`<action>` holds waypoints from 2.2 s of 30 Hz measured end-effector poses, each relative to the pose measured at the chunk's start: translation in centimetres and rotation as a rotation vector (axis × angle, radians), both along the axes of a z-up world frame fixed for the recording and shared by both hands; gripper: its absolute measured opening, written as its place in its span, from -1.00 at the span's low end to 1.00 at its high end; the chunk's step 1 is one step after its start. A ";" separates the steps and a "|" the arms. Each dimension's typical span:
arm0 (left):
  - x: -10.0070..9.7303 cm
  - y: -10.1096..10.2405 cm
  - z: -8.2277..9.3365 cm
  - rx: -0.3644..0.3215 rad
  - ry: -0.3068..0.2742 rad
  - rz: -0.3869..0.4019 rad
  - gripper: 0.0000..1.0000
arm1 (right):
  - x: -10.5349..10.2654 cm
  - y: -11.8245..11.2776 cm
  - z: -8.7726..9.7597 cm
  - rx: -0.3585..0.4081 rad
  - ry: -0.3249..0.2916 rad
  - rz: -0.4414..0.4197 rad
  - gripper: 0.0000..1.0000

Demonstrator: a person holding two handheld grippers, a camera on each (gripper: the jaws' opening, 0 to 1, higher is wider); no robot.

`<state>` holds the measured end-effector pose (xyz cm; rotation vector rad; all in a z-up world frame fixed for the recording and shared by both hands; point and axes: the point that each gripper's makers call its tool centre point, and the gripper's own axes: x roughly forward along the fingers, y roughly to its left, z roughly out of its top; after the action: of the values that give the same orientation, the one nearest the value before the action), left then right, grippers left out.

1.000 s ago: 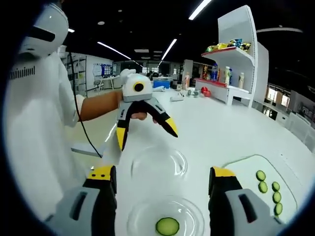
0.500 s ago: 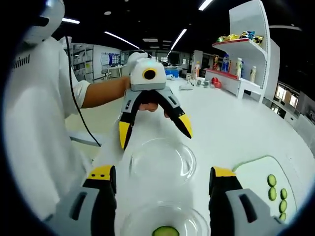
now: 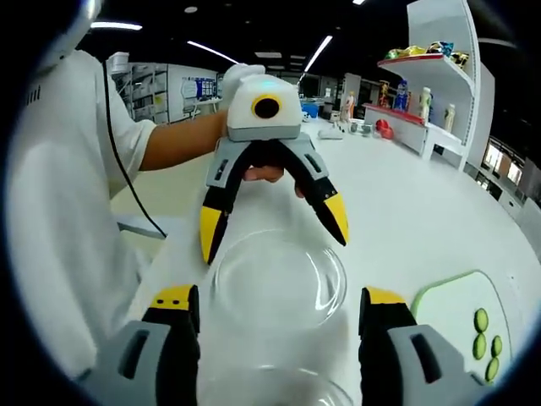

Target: Open the petri dish lid, add cucumber slices into the petri dish, and close the lid

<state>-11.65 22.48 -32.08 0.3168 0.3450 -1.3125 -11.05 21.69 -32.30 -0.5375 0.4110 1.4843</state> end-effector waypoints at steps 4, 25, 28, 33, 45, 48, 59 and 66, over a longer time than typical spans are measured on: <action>0.1 -0.2 -0.2 0.007 0.003 -0.010 0.53 | 0.1 0.2 -0.4 -0.013 0.007 0.009 0.53; 0.3 -0.4 -1.1 0.019 0.020 -0.031 0.53 | 0.3 0.9 -1.7 -0.034 0.023 0.020 0.50; 0.4 -0.4 -1.2 0.022 0.021 -0.029 0.53 | 0.3 0.9 -1.8 -0.034 0.024 0.020 0.50; 0.3 -0.5 -1.2 0.017 0.023 -0.032 0.52 | 0.2 1.0 -1.8 -0.033 0.021 0.025 0.48; 0.0 -0.9 -1.3 0.005 0.036 -0.039 0.41 | 0.0 1.0 -1.8 -0.032 0.025 0.028 0.38; 0.0 -0.9 -1.3 0.006 0.035 -0.037 0.41 | 0.0 1.0 -1.8 -0.033 0.024 0.028 0.38; -0.1 -0.8 -1.3 0.014 0.030 -0.030 0.40 | 0.0 1.2 -1.7 -0.031 0.018 0.031 0.37; -0.2 -0.8 -1.0 0.022 0.015 -0.025 0.40 | -0.1 1.2 -1.5 -0.038 0.005 0.036 0.37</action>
<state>-11.85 21.71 -33.04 0.3310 0.3694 -1.3369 -11.13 22.87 -33.85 -0.5739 0.4359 1.5155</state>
